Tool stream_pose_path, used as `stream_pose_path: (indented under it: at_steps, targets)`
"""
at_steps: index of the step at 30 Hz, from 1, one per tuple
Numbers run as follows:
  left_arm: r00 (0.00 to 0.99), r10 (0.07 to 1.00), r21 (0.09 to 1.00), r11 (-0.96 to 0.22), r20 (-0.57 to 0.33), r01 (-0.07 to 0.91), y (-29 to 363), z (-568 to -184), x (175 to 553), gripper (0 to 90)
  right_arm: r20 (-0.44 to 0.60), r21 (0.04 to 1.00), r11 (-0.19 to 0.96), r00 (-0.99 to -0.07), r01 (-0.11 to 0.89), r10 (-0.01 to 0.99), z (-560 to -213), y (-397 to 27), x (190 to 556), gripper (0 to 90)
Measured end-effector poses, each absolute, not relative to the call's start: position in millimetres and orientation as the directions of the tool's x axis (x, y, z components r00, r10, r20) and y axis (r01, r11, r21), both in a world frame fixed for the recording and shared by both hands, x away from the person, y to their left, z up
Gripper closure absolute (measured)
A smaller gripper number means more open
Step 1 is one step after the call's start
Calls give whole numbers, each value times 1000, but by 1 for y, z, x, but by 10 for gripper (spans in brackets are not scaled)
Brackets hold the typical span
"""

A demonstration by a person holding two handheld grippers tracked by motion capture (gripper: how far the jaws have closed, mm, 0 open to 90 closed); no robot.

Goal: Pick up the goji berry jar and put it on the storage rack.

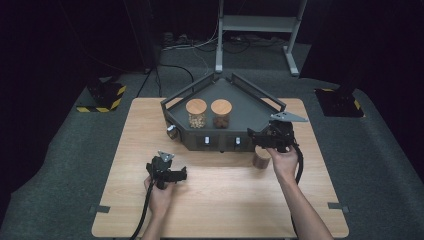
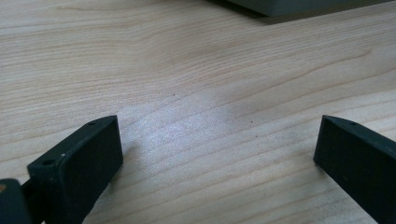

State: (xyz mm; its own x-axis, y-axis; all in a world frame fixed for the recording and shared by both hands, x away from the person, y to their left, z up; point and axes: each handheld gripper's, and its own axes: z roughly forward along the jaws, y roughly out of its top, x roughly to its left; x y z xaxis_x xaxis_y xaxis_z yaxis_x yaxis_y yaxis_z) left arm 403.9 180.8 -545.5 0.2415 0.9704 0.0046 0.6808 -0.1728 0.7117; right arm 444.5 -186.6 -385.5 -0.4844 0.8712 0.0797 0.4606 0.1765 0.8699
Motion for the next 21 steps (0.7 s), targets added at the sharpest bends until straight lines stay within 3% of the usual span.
stream_pose_path:
  at_steps: [21]
  targets:
    - [242, 970, 712, -173, 4, 681, 181, -545, 404, 11, 72, 861, 193, -488, 471, 870, -396, -194, 438, 56]
